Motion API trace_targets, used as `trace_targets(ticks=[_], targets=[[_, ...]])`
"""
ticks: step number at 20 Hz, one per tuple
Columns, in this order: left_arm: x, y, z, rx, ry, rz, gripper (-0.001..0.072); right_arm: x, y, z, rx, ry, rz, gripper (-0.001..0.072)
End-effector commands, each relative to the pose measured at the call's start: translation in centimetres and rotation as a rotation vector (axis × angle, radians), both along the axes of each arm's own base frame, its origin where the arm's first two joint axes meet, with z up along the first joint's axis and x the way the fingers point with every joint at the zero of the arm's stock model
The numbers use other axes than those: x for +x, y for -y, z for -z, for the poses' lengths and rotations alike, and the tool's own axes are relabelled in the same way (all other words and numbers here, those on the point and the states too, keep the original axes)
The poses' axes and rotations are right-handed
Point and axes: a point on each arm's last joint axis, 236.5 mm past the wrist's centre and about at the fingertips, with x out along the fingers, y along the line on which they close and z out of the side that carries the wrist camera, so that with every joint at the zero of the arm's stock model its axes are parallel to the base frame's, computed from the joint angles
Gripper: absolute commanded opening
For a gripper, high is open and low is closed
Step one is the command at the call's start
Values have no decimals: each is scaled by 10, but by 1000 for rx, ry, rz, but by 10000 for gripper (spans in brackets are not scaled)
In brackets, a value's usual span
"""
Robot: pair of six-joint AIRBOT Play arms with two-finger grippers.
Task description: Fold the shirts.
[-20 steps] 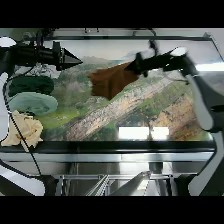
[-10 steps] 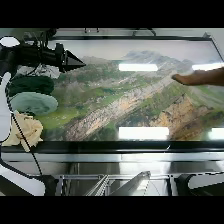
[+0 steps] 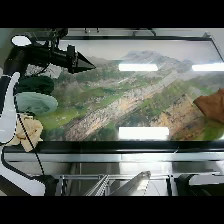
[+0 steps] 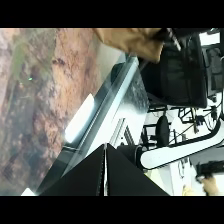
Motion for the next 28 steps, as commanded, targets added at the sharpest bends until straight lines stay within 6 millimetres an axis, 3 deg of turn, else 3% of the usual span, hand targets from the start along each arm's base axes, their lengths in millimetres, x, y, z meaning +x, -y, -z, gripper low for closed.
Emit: trace_targets(ticks=[1,5,6,8,10,13,15,17,18,19,20,22,25,28], targets=[[-2,3,1,3,1,10,9,-67,-9,38,9,-130,123,21],[-1,0,1,6,0,5,8,-111,-29,72,40,-165,239,35],[-1,-1,1,6,-1,6,9,-121,-35,72,69,-192,260,142],[-2,-2,1,6,-2,7,9,-139,-45,65,135,-246,235,714],[-1,-3,1,6,-2,5,9,-144,-46,57,153,-274,223,699],[-3,-3,-2,-2,-3,11,8,-128,-47,46,158,-243,215,698],[1,-10,-8,-2,16,-15,7,-97,-51,33,168,-165,181,698],[8,-23,-24,-3,61,-68,7,-53,-58,17,175,-54,117,691],[10,-31,-34,-2,92,-94,7,-27,-66,8,183,7,78,664],[10,-40,-45,0,131,-113,7,-2,-78,1,199,63,37,435],[9,-50,-55,10,164,-131,6,22,-93,-4,217,118,-12,30],[5,-73,-65,82,217,-172,6,65,-129,-9,261,212,-135,20],[-5,-105,-65,226,253,-248,8,112,-185,-24,271,334,-318,20],[-42,-108,-46,228,179,-272,8,131,-281,-35,307,464,-563,20]])
